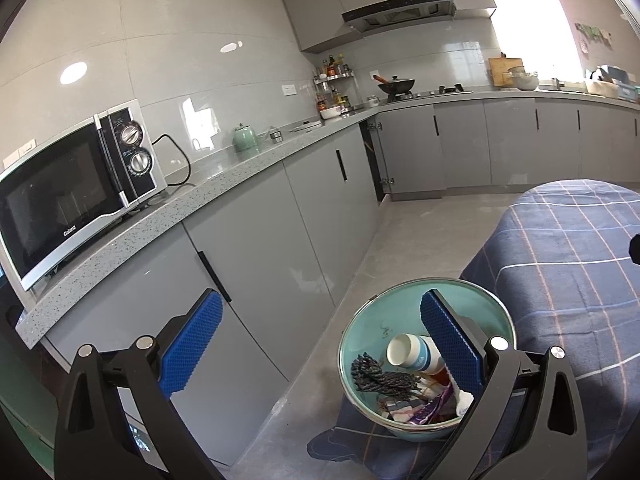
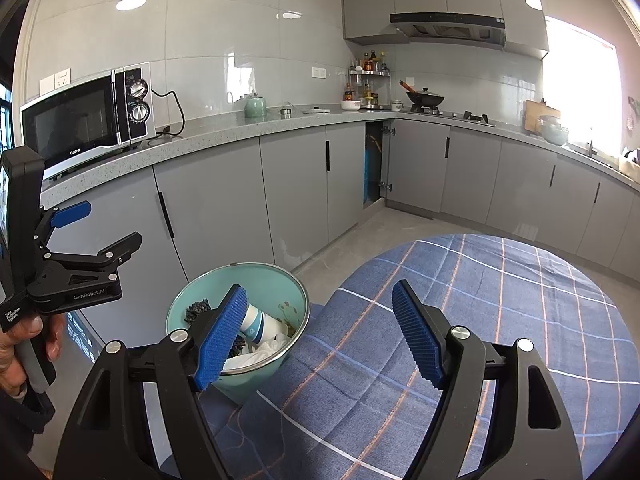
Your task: Collect trash
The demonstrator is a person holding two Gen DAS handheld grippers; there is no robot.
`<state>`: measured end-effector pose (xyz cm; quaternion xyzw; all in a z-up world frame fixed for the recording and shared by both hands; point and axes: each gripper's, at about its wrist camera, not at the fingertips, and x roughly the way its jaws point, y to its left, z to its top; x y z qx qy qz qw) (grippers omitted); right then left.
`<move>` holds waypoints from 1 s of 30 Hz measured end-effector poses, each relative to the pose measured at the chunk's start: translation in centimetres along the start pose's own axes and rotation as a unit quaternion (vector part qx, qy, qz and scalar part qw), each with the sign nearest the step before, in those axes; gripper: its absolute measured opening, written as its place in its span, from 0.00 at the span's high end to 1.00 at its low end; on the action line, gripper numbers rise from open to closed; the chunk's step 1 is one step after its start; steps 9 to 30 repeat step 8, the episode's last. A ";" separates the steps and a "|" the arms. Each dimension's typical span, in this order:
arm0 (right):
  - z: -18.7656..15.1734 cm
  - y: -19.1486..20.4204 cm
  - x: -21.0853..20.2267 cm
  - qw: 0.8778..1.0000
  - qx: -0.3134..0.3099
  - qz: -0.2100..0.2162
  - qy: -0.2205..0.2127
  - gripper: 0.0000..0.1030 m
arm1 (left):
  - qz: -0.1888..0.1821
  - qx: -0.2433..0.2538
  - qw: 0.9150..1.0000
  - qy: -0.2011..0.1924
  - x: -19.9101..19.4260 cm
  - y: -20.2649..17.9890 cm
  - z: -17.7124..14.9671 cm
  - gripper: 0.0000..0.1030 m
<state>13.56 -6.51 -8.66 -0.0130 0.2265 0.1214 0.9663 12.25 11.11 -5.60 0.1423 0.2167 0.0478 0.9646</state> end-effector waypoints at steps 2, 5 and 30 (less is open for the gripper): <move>0.0 0.0 0.0 1.000 0.000 -0.001 0.000 0.27 | -0.002 -0.004 1.000 0.000 -0.1 0.0 0.1 0.05; 0.0 0.0 0.0 1.000 0.000 -0.001 0.000 0.27 | -0.005 -0.004 1.000 -0.001 -0.1 0.1 0.1 0.05; 0.1 -0.1 -0.1 1.000 0.001 -0.002 -0.001 0.27 | -0.009 -0.006 1.000 -0.001 -0.1 0.1 0.1 0.05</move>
